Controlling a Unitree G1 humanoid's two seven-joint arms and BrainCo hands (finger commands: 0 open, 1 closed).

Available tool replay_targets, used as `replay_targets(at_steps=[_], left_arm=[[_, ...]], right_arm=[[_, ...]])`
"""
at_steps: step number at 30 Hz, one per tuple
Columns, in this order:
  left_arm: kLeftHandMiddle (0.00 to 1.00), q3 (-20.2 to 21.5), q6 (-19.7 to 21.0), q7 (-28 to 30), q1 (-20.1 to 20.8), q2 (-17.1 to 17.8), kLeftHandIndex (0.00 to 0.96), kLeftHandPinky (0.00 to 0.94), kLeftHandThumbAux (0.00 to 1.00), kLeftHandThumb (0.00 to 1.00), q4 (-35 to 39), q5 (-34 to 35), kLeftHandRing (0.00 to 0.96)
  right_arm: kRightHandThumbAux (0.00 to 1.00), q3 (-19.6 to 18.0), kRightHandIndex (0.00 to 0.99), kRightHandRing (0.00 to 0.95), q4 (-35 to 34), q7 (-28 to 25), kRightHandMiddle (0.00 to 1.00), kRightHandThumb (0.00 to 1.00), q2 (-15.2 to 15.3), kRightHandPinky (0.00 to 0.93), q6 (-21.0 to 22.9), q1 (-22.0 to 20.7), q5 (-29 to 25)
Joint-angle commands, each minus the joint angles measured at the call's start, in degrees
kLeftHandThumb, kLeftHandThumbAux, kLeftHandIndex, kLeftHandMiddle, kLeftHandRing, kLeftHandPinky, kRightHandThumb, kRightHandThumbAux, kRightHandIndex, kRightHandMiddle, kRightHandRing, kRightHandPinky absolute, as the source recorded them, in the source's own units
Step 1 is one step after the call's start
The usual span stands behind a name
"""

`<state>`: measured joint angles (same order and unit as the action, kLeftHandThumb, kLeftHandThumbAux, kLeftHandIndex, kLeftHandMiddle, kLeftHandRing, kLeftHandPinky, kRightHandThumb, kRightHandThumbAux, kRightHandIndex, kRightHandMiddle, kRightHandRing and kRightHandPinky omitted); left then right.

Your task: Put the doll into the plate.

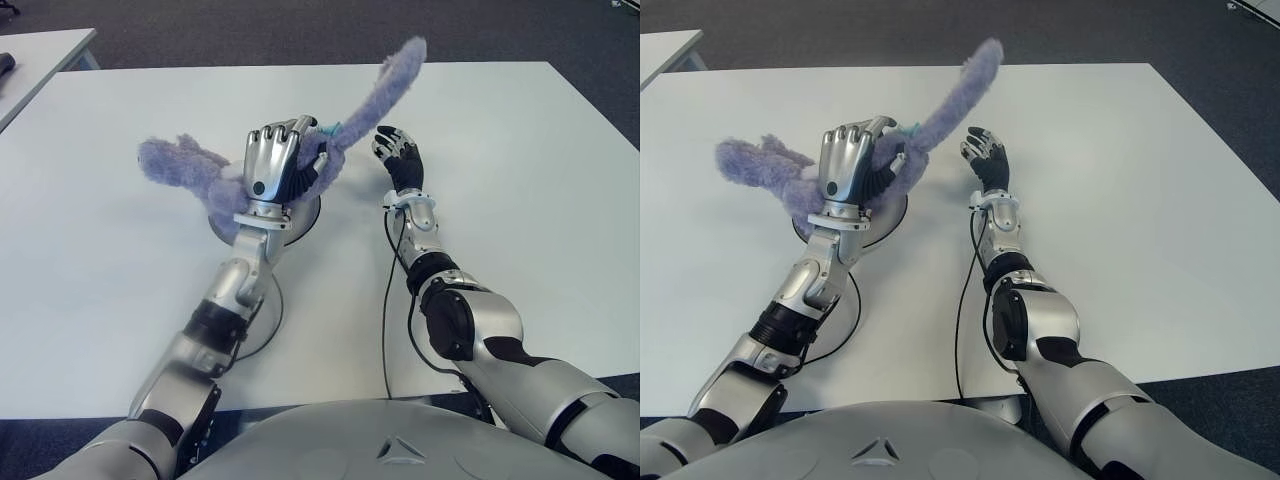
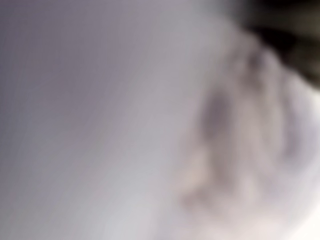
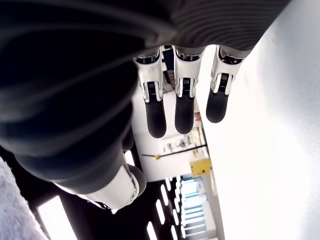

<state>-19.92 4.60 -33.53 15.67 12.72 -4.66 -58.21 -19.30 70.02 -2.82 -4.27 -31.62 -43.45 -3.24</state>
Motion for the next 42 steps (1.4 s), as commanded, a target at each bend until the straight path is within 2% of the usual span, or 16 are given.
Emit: replay_targets(at_steps=[1, 9, 12, 21, 25, 35, 36, 37, 39, 42], left_arm=[[0.435, -0.7, 3.2, -0.3, -4.7, -0.5, 0.276, 0.617, 0.396, 0.124, 2.0, -2.1, 0.545], [0.326, -1.0, 4.2, 0.6, -6.1, -0.9, 0.195, 0.566, 0.364, 0.063, 4.6, -2.5, 0.479], [0.287, -1.0, 4.1, 0.8, -6.4, -0.8, 0.158, 0.625, 0.355, 0.039, 5.2, -2.1, 0.473], [0.242, -0.8, 2.9, 0.1, -6.6, -0.5, 0.109, 0.674, 0.330, 0.000, 5.3, -1.1, 0.462], [0.201, -0.7, 2.2, -0.1, -6.8, -0.4, 0.057, 0.627, 0.309, 0.000, 5.1, -0.5, 0.411], [0.184, -0.4, 1.3, 0.1, -6.9, -0.4, 0.009, 0.621, 0.272, 0.000, 4.9, 0.1, 0.400], [0.184, -0.4, 1.2, 0.2, -7.0, -0.3, 0.009, 0.602, 0.267, 0.000, 4.9, 0.1, 0.396], [0.182, -0.4, 1.1, 0.3, -7.0, -0.3, 0.005, 0.586, 0.262, 0.000, 4.9, 0.2, 0.391], [0.181, -0.3, 1.0, 0.4, -7.0, -0.2, 0.004, 0.581, 0.260, 0.000, 4.9, 0.3, 0.390], [0.172, -0.3, 0.8, 0.7, -7.1, 0.0, 0.006, 0.510, 0.255, 0.000, 5.0, 0.4, 0.349]], right_arm=[[0.870, -1.5, 0.290, 0.157, 7.2, 0.1, 0.206, 0.471, -4.8, 0.138, 2.3, 13.9, -1.5], [0.871, -1.4, 0.292, 0.174, 7.2, -0.8, 0.225, 0.480, -4.6, 0.154, 1.1, 14.2, -1.2], [0.878, -1.4, 0.289, 0.180, 7.2, -1.0, 0.228, 0.456, -4.6, 0.151, 0.9, 14.2, -1.3], [0.891, -1.3, 0.280, 0.187, 7.3, -0.6, 0.230, 0.414, -4.6, 0.159, 1.7, 14.1, -1.1], [0.897, -1.2, 0.286, 0.188, 7.4, -0.5, 0.227, 0.415, -4.5, 0.171, 2.2, 14.0, -1.0], [0.886, -1.1, 0.301, 0.173, 7.4, -0.6, 0.220, 0.433, -4.4, 0.141, 2.3, 14.0, -0.9], [0.882, -1.1, 0.301, 0.172, 7.4, -0.7, 0.219, 0.442, -4.4, 0.143, 2.4, 14.1, -0.9], [0.772, -1.1, 0.380, 0.175, 7.4, -0.8, 0.223, 0.631, -4.4, 0.150, 2.4, 14.1, -0.9], [0.740, -1.1, 0.403, 0.176, 7.4, -1.0, 0.224, 0.687, -4.4, 0.152, 2.5, 14.1, -0.9], [0.735, -1.1, 0.406, 0.175, 7.4, -1.5, 0.223, 0.695, -4.3, 0.146, 2.5, 14.0, -1.0]])
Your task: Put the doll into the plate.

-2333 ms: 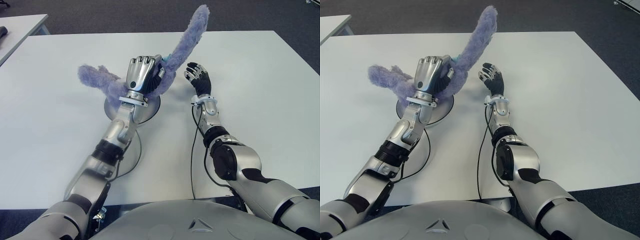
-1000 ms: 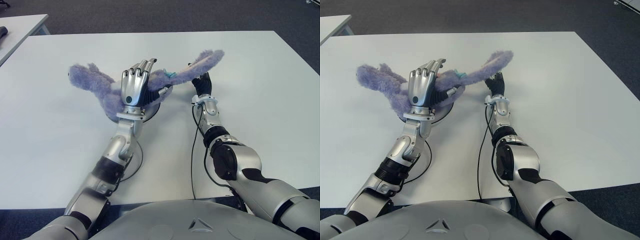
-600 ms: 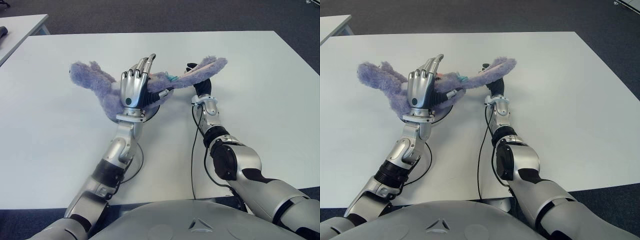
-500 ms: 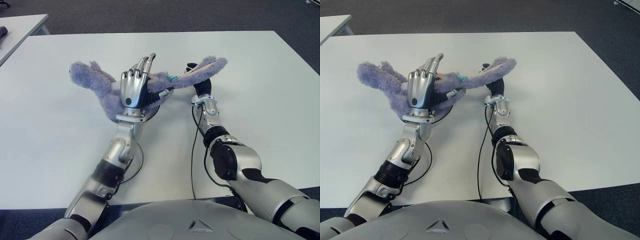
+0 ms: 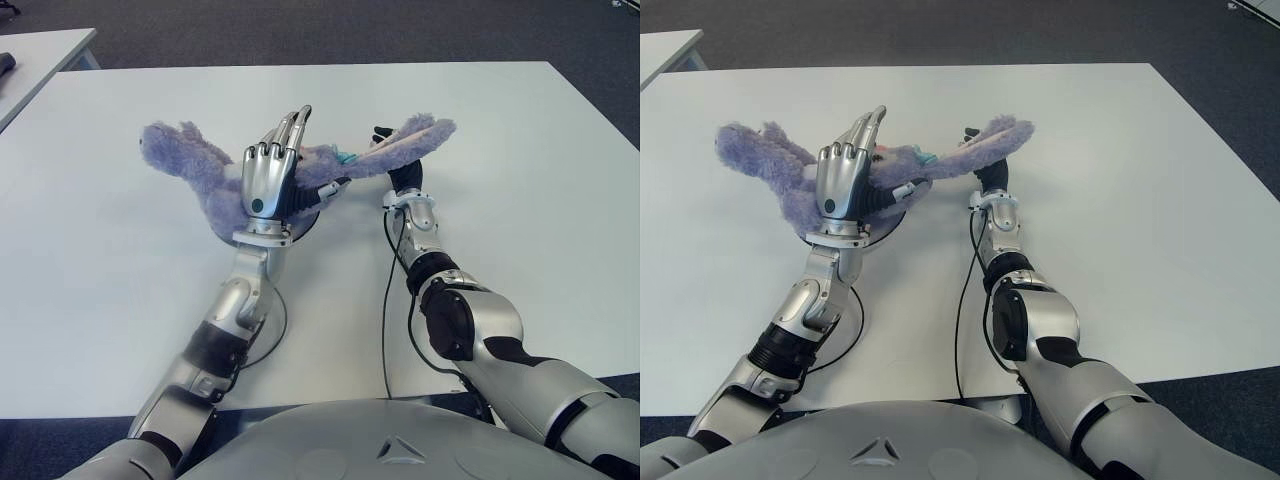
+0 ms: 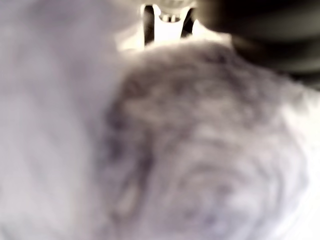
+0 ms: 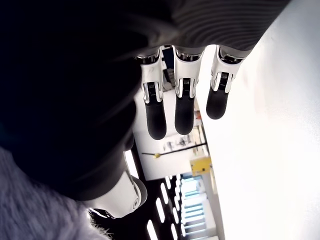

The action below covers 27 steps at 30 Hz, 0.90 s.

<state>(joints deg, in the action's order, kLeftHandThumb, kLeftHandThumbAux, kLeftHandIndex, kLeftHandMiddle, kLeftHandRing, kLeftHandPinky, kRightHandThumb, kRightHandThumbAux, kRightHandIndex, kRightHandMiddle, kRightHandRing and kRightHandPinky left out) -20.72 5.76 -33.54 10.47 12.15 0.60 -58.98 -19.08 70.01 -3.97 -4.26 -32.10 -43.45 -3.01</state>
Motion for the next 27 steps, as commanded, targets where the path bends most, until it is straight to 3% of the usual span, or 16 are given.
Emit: replay_targets(at_steps=[1, 3, 4, 5, 7, 9, 19, 27], left_arm=[[0.169, 0.5, -0.4, 0.8, -1.9, 0.6, 0.005, 0.493, 0.253, 0.000, -0.2, 1.2, 0.339], [0.168, 0.6, -0.4, 1.2, -2.0, 0.7, 0.005, 0.488, 0.253, 0.000, -0.1, 1.3, 0.336], [0.163, 0.6, -0.5, 1.7, -2.0, 0.8, 0.003, 0.300, 0.250, 0.000, 0.0, 1.6, 0.281], [0.154, 0.7, -0.5, 2.1, -2.1, 1.0, 0.001, 0.206, 0.249, 0.000, 0.1, 1.8, 0.238], [0.138, 0.7, -0.8, 2.9, -2.2, 1.3, 0.000, 0.058, 0.248, 0.000, 0.3, 2.3, 0.162], [0.121, 0.8, -1.2, 4.0, -2.3, 1.6, 0.000, 0.011, 0.251, 0.000, 0.5, 3.1, 0.135], [0.021, 2.1, -2.1, 10.9, -2.4, 3.6, 0.000, 0.000, 0.265, 0.000, 2.4, 7.0, 0.005], [0.000, 3.3, -1.0, 16.1, -2.5, 4.5, 0.000, 0.000, 0.271, 0.000, 4.9, 8.9, 0.000]], right_arm=[[0.735, -1.3, 0.406, 0.173, 7.4, -0.4, 0.222, 0.695, -4.3, 0.144, 3.0, 14.0, -1.2], [0.734, -1.4, 0.406, 0.173, 7.4, -0.6, 0.222, 0.695, -4.4, 0.143, 2.9, 14.0, -1.3], [0.734, -1.6, 0.407, 0.174, 7.4, -0.7, 0.223, 0.696, -4.4, 0.148, 2.9, 14.0, -1.4], [0.734, -1.6, 0.407, 0.175, 7.4, -0.7, 0.224, 0.696, -4.4, 0.150, 2.8, 14.1, -1.5], [0.734, -1.8, 0.408, 0.175, 7.4, -0.8, 0.226, 0.697, -4.4, 0.153, 2.8, 14.1, -1.7], [0.733, -1.9, 0.408, 0.175, 7.4, -0.9, 0.228, 0.698, -4.5, 0.145, 3.0, 14.0, -1.8], [0.731, -2.5, 0.410, 0.164, 7.2, 0.6, 0.226, 0.701, -5.3, 0.140, 3.1, 13.9, -2.4], [0.733, -4.4, 0.407, 0.150, 7.1, 0.1, 0.213, 0.700, -6.1, 0.119, 2.9, 13.8, -4.5]])
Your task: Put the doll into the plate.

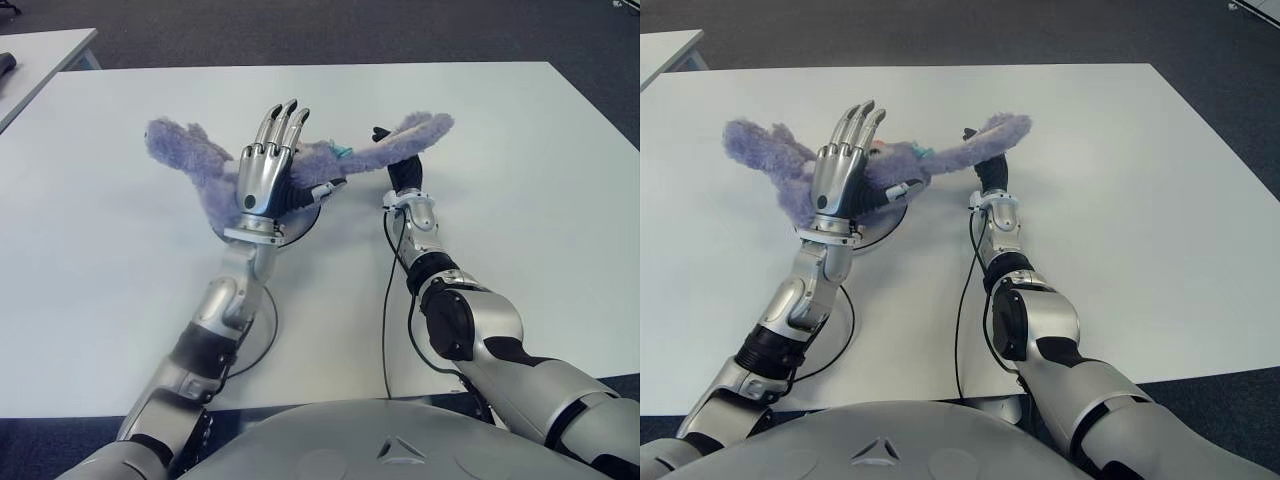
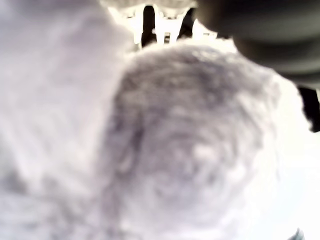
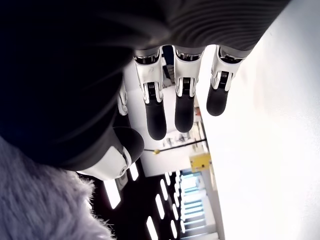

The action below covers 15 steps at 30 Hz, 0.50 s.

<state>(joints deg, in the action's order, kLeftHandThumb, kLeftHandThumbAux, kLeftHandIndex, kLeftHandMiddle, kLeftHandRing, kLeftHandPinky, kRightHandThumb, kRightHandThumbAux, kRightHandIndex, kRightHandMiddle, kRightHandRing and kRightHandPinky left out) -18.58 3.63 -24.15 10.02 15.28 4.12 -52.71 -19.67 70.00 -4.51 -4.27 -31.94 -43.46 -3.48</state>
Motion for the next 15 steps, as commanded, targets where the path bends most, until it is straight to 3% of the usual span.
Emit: replay_targets(at_steps=[1, 15], left_arm=[[0.000, 1.3, 1.5, 7.5, -2.0, 1.4, 0.000, 0.000, 0.270, 0.000, 1.9, 2.7, 0.000], [0.000, 3.3, 6.3, 18.3, -4.0, 1.8, 0.000, 0.000, 0.211, 0.000, 11.2, 3.1, 0.000]], right_arm=[[0.733, -4.1, 0.406, 0.145, 7.1, 0.4, 0.207, 0.698, -6.2, 0.118, 2.8, 13.7, -4.4], [0.734, -5.1, 0.404, 0.149, 7.1, -0.3, 0.207, 0.695, -6.6, 0.144, 3.3, 13.6, -4.3]])
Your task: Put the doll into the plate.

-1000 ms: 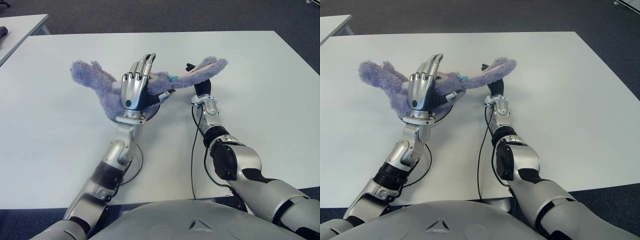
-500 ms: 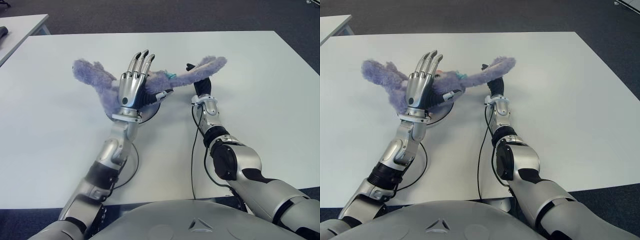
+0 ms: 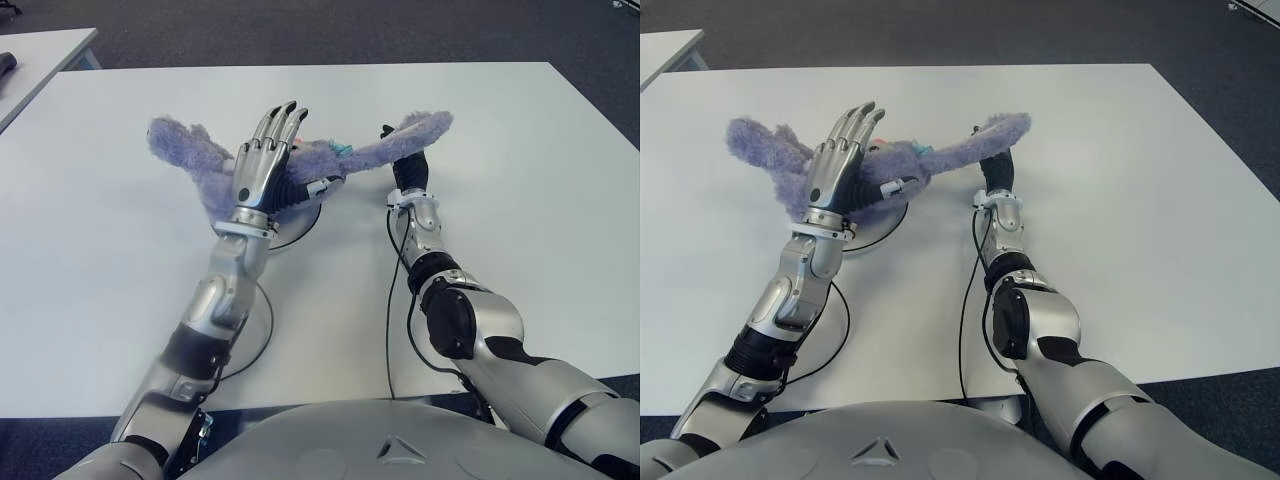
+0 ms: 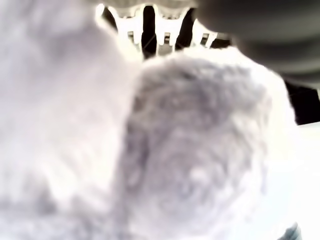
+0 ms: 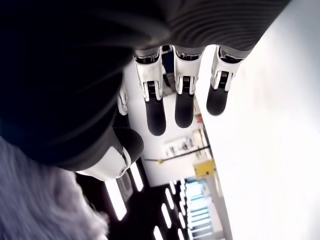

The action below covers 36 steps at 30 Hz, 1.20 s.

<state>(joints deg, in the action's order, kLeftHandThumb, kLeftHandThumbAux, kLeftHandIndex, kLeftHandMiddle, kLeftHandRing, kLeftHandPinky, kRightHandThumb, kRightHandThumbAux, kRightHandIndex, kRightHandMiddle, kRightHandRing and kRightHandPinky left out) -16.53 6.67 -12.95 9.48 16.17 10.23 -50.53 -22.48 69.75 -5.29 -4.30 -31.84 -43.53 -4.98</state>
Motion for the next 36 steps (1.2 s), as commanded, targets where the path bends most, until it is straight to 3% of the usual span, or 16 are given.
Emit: replay_targets(at_steps=[1, 7, 11, 20, 36], left_arm=[[0.000, 1.3, 3.7, 8.0, -3.7, 1.0, 0.000, 0.000, 0.200, 0.000, 6.1, 0.8, 0.000], [0.000, 1.9, 7.9, 16.3, -6.8, 1.1, 0.000, 0.000, 0.173, 0.000, 17.4, -1.3, 0.000], [0.000, 2.1, 9.3, 19.3, -8.0, 1.1, 0.000, 0.000, 0.154, 0.000, 21.2, -2.7, 0.000], [0.000, 2.8, 7.9, 22.5, -10.2, 2.5, 0.000, 0.000, 0.138, 0.048, 25.9, -3.9, 0.000], [0.000, 1.4, 7.0, 26.3, -16.0, 1.6, 0.000, 0.000, 0.124, 0.060, 34.2, -5.9, 0.000]], right_arm=[[0.734, -2.1, 0.404, 0.155, 7.4, 0.7, 0.212, 0.696, -6.4, 0.150, 3.4, 13.6, -2.6], [0.734, 0.1, 0.406, 0.166, 7.6, 2.0, 0.218, 0.698, -5.3, 0.153, 4.1, 13.7, 0.2], [0.735, 0.9, 0.402, 0.184, 7.5, 1.5, 0.220, 0.698, -5.1, 0.163, 3.6, 13.8, 0.8], [0.736, 0.4, 0.402, 0.177, 7.3, 0.0, 0.227, 0.695, -5.6, 0.155, 1.1, 13.9, -0.3], [0.735, 1.7, 0.404, 0.173, 7.7, 2.7, 0.228, 0.694, -5.1, 0.150, 3.0, 13.9, 1.3]])
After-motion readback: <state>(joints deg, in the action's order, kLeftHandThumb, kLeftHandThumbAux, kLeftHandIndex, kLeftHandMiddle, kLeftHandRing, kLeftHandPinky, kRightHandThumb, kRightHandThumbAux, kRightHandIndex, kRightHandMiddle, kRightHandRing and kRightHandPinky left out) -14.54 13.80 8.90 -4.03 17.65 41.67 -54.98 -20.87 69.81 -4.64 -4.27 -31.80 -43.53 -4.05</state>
